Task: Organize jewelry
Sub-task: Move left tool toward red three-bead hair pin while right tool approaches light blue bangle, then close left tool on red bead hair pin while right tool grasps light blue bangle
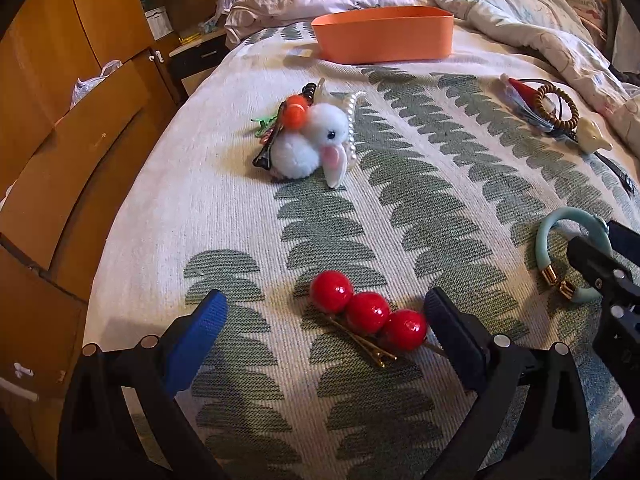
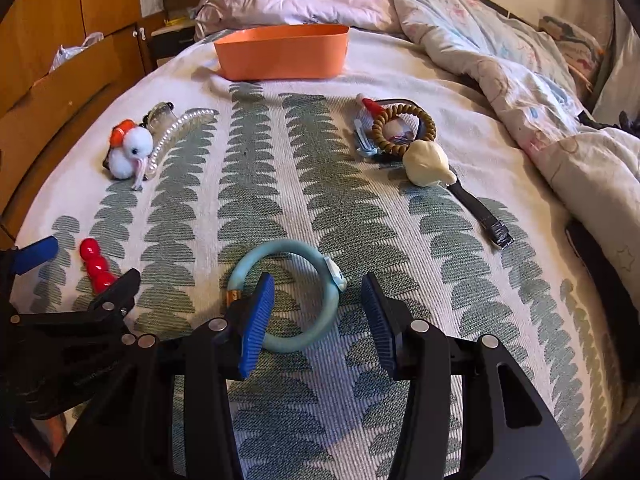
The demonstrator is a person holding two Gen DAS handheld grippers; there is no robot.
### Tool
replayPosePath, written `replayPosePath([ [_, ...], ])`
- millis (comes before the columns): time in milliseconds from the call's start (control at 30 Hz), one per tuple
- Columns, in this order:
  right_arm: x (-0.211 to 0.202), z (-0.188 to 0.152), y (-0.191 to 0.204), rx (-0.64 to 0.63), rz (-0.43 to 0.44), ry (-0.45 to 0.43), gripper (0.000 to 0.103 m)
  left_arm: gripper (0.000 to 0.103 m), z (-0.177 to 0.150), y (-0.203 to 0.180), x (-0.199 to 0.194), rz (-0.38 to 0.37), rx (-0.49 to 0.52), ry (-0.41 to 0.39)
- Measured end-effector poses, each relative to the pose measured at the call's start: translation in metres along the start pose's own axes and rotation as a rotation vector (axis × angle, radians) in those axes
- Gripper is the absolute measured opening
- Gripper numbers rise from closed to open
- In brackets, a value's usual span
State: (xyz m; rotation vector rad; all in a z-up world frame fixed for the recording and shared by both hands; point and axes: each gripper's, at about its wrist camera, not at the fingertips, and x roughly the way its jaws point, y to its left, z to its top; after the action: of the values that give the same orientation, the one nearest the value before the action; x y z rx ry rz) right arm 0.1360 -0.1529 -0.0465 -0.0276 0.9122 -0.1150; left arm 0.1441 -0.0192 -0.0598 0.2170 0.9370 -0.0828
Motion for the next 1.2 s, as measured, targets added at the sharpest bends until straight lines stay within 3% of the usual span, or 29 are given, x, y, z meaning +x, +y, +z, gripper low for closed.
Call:
replayPosePath([
  [400, 0.009, -0.003, 0.016, -0.077, -0.100, -0.019, 0.048, 0.098, -0.002, -0.002, 0.000, 0.021, 0.001, -0.018],
  [567, 0.007, -0.002, 0.011, -0.050, -0.104, -0.015, 0.038, 0.098, -0.003, -0.002, -0.001, 0.025, -0.003, -0.022],
  [667, 0.006, -0.001, 0.008, -0.037, -0.103, -0.015, 0.025, 0.098, -0.006, -0.003, -0.004, 0.032, -0.004, -0.032],
  [733, 0.005, -0.001, 0.005, -0.026, -0.100, -0.013, 0.017, 0.095, -0.007, -0.003, -0.005, 0.035, -0.001, -0.040],
  [1200, 0.001, -0.009, 0.007, -0.046, -0.109, -0.034, 0.016, 0.057, -0.010, -0.008, -0.014, 0.029, 0.024, -0.080],
])
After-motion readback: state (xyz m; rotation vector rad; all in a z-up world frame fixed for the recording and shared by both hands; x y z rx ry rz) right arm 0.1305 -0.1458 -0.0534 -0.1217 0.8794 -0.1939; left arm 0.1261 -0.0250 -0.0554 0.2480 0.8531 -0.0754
